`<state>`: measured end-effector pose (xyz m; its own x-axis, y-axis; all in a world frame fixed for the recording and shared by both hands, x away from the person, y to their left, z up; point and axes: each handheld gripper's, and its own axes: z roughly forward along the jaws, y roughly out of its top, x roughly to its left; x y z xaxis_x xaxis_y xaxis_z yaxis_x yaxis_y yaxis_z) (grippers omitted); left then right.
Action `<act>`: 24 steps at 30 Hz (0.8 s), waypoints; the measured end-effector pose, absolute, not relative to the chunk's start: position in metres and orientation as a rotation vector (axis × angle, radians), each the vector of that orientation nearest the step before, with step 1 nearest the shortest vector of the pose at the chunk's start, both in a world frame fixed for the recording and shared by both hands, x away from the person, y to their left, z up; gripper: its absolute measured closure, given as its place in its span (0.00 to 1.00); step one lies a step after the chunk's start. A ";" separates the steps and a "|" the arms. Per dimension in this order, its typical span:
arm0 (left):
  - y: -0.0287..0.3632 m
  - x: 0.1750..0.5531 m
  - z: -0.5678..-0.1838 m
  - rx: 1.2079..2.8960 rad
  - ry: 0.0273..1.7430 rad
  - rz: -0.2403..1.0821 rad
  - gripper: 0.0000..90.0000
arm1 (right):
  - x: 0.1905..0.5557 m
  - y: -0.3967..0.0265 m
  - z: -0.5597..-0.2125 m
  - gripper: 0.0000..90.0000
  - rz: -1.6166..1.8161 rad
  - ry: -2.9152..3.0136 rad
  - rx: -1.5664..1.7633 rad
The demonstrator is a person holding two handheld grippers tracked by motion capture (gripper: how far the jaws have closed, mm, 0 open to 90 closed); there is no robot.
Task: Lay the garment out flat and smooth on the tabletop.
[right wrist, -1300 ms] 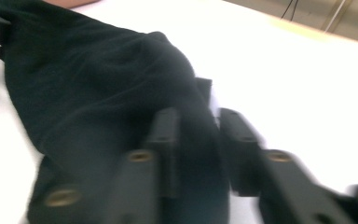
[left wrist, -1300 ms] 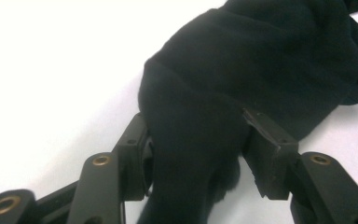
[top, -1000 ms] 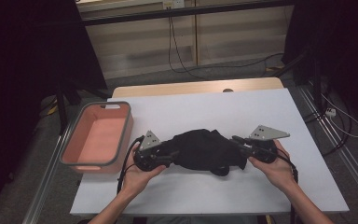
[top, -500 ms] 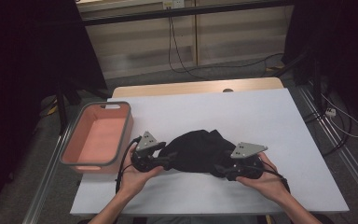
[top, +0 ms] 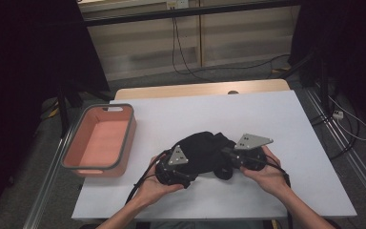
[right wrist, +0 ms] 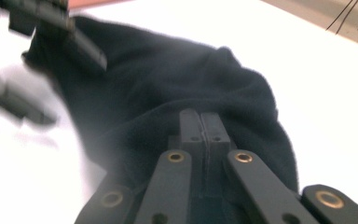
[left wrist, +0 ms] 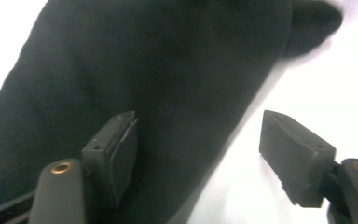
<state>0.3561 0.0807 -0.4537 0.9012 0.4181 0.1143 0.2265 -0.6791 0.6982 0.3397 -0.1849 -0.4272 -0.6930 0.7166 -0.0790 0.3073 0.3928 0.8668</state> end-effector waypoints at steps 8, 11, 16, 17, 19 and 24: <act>0.077 0.373 -0.451 2.309 0.518 0.391 0.52 | 0.364 -0.186 -0.416 1.00 1.278 2.127 0.927; 0.080 0.381 -0.442 2.282 0.550 0.370 0.89 | 0.373 -0.185 -0.418 1.00 1.295 2.104 0.955; 0.086 0.397 -0.422 2.176 0.620 0.358 0.98 | 0.385 -0.185 -0.414 1.00 1.305 2.069 0.984; 0.086 0.400 -0.419 2.168 0.626 0.359 0.98 | 0.388 -0.186 -0.412 1.00 1.307 2.059 0.987; 0.087 0.408 -0.412 2.142 0.648 0.374 0.98 | 0.395 -0.186 -0.407 1.00 1.305 2.046 0.994; 0.092 0.428 -0.403 2.085 0.715 0.391 0.98 | 0.415 -0.187 -0.399 1.00 1.323 2.002 1.026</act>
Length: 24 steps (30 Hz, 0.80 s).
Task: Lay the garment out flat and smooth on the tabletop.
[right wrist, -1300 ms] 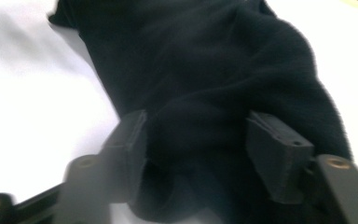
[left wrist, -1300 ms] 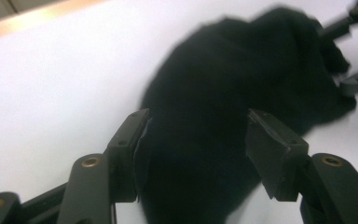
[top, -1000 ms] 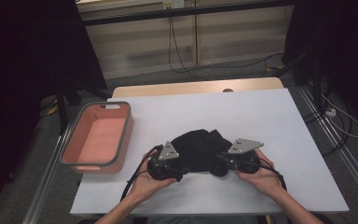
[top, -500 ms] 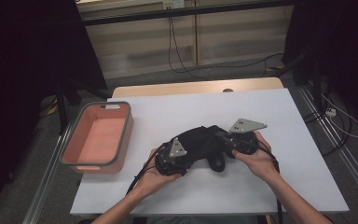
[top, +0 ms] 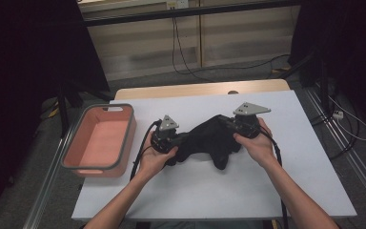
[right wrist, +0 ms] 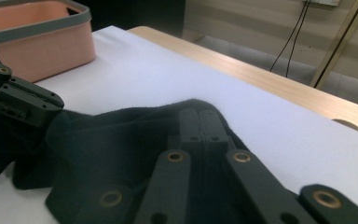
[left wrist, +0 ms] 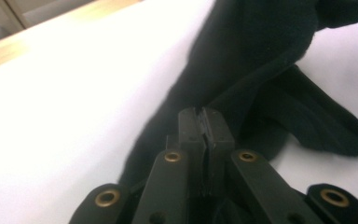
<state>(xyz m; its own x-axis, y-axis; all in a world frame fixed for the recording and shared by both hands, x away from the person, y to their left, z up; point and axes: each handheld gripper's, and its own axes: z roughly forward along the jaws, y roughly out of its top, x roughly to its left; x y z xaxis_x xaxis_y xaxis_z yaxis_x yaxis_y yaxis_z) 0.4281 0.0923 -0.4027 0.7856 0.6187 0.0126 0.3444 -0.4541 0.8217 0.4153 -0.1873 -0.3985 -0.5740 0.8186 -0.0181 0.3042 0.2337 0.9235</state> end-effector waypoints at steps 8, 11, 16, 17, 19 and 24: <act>0.101 0.458 -0.416 2.067 0.850 0.384 0.98 | 0.449 -0.180 -0.408 1.00 1.270 2.001 1.067; 0.105 0.469 -0.427 2.069 0.922 0.371 0.98 | 0.457 -0.175 -0.414 0.96 1.254 1.983 1.068; 0.116 0.475 -0.439 2.059 0.984 0.343 0.98 | 0.450 -0.176 -0.413 0.83 1.275 2.015 1.064; 0.117 0.474 -0.440 2.055 0.982 0.344 0.97 | 0.446 -0.177 -0.412 0.81 1.288 2.017 1.056; 0.119 0.470 -0.438 2.053 0.974 0.352 0.96 | 0.436 -0.181 -0.412 0.78 1.296 2.033 1.056; 0.120 0.452 -0.423 2.059 0.903 0.418 0.80 | 0.414 -0.196 -0.419 0.71 1.301 2.056 1.072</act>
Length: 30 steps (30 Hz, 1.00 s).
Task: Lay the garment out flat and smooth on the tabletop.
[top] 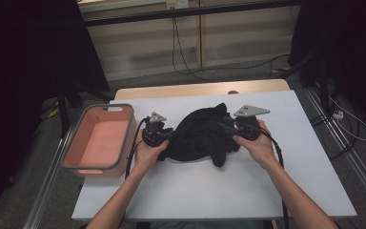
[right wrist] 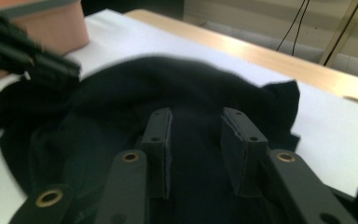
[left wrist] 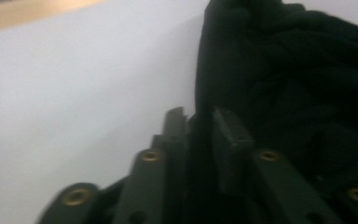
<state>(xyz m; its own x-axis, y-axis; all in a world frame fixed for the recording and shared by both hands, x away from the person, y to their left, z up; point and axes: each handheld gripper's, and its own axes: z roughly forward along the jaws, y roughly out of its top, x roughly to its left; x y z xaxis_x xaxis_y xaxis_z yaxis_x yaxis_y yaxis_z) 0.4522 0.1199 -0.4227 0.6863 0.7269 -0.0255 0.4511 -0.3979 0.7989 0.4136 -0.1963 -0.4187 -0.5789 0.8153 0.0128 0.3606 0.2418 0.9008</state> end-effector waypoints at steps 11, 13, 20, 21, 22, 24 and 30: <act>0.105 0.417 -0.424 2.123 0.743 0.375 0.62 | 0.403 -0.213 -0.449 0.41 1.131 2.137 1.200; 0.101 0.419 -0.434 2.165 0.719 0.345 0.58 | 0.405 -0.212 -0.453 0.36 1.084 2.134 1.192; 0.085 0.420 -0.455 2.260 0.693 0.336 0.50 | 0.414 -0.209 -0.465 0.29 1.080 2.215 1.168; 0.083 0.420 -0.457 2.269 0.692 0.350 0.49 | 0.415 -0.207 -0.466 0.29 1.052 2.231 1.150; 0.081 0.419 -0.459 2.278 0.683 0.362 0.47 | 0.416 -0.205 -0.468 0.30 1.050 2.249 1.130; 0.079 0.418 -0.460 2.287 0.672 0.386 0.45 | 0.418 -0.201 -0.469 0.30 1.058 2.277 1.109; 0.086 0.421 -0.458 2.261 0.716 0.375 0.71 | 0.415 -0.196 -0.469 0.71 1.130 2.360 1.083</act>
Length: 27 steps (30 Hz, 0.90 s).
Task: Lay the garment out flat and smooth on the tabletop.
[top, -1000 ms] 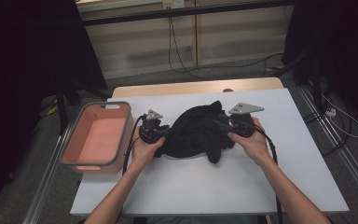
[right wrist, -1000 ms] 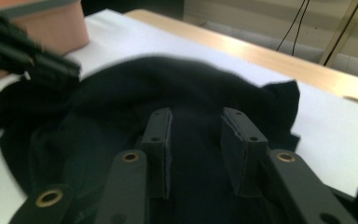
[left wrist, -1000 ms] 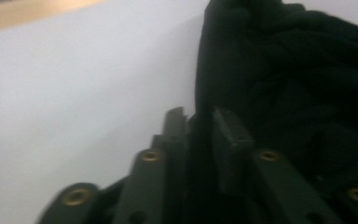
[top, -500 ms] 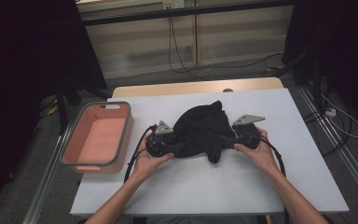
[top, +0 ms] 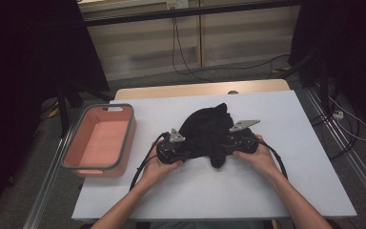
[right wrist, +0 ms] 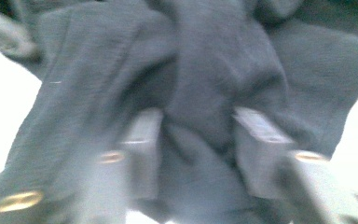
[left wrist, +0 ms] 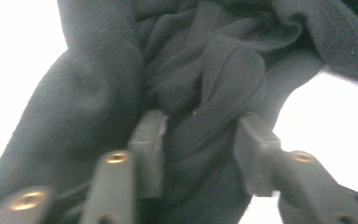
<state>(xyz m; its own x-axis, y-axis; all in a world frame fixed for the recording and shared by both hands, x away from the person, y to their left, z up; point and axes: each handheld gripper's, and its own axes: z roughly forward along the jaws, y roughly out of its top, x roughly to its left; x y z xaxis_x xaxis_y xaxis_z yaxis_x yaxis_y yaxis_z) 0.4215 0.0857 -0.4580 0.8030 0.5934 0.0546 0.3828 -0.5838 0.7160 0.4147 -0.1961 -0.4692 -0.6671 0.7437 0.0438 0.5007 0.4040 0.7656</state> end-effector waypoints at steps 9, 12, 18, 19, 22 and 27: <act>0.092 0.409 -0.450 2.255 0.690 0.262 0.92 | 0.389 -0.191 -0.460 0.88 1.122 2.376 1.040; 0.097 0.399 -0.444 2.242 0.683 0.226 0.92 | 0.376 -0.191 -0.457 0.88 1.130 2.385 1.037; 0.105 0.382 -0.437 2.254 0.644 0.196 0.92 | 0.343 -0.186 -0.454 0.88 1.141 2.424 0.979; 0.106 0.378 -0.437 2.261 0.636 0.182 0.92 | 0.336 -0.186 -0.453 0.88 1.139 2.434 0.965; 0.106 0.368 -0.437 2.281 0.611 0.180 0.92 | 0.320 -0.184 -0.453 0.88 1.144 2.450 0.943; 0.114 0.356 -0.435 2.281 0.606 0.110 0.91 | 0.298 -0.177 -0.452 0.87 1.152 2.494 0.942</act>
